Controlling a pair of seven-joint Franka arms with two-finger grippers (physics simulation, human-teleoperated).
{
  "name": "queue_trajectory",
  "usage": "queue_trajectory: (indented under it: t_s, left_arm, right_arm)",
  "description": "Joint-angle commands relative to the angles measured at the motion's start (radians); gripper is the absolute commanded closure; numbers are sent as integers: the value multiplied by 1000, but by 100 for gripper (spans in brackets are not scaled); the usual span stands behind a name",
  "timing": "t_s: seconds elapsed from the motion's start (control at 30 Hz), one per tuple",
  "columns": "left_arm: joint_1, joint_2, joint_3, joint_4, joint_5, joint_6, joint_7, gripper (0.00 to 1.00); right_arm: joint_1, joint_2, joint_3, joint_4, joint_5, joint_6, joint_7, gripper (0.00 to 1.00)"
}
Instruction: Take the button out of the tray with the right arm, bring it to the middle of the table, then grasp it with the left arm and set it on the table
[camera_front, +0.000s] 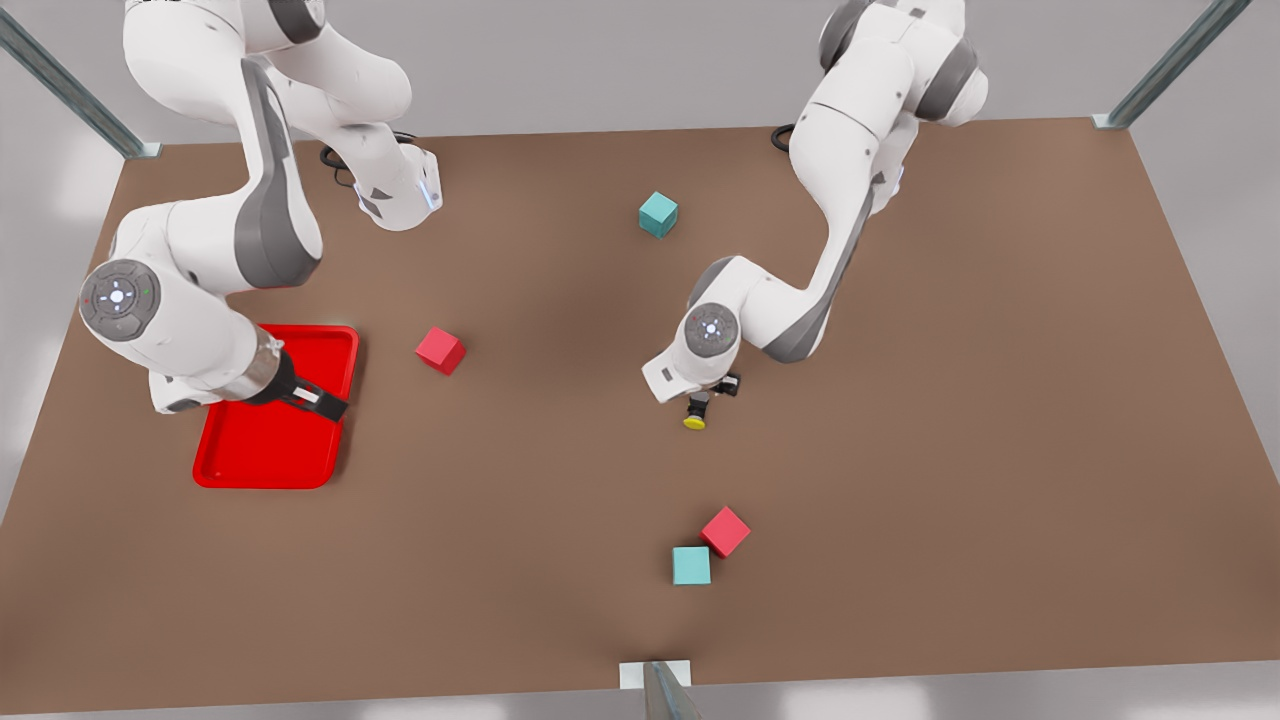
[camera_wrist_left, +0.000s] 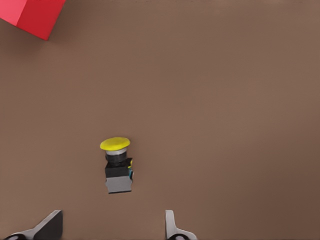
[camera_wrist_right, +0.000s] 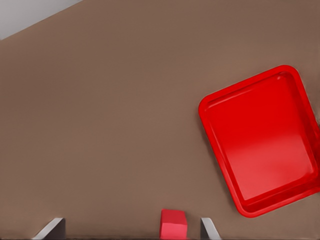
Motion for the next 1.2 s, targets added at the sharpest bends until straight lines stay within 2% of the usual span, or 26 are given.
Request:
queue_trajectory:
  t_s: [0.0, 0.47, 0.6, 0.73, 1.1, 1.17]
  left_arm:
    - [5, 35, 2, -4, 2, 260, -496, 0]
    - [8, 72, 2, -122, 43, 318, -356, 0]
    - [9, 91, 1, -120, 43, 325, -356, 0]
    - [12, 104, 1, -122, 42, 323, -189, 0]
    - [15, 146, 1, -113, 40, 325, -177, 0]
    - [15, 146, 1, -102, 40, 323, -174, 3]
  right_arm:
    - [4, 21, 3, 23, -10, -152, -558, 0]
    - [-52, 21, 0, 58, -4, -162, -559, 0]
    - [-46, 22, 6, 58, -4, -162, -558, 0]
    - [-49, 24, 6, 58, -7, -162, -558, 0]
    - [-55, 24, 4, 60, -5, -162, -559, 0]
    - [-57, 24, 6, 60, -7, -162, -561, 0]
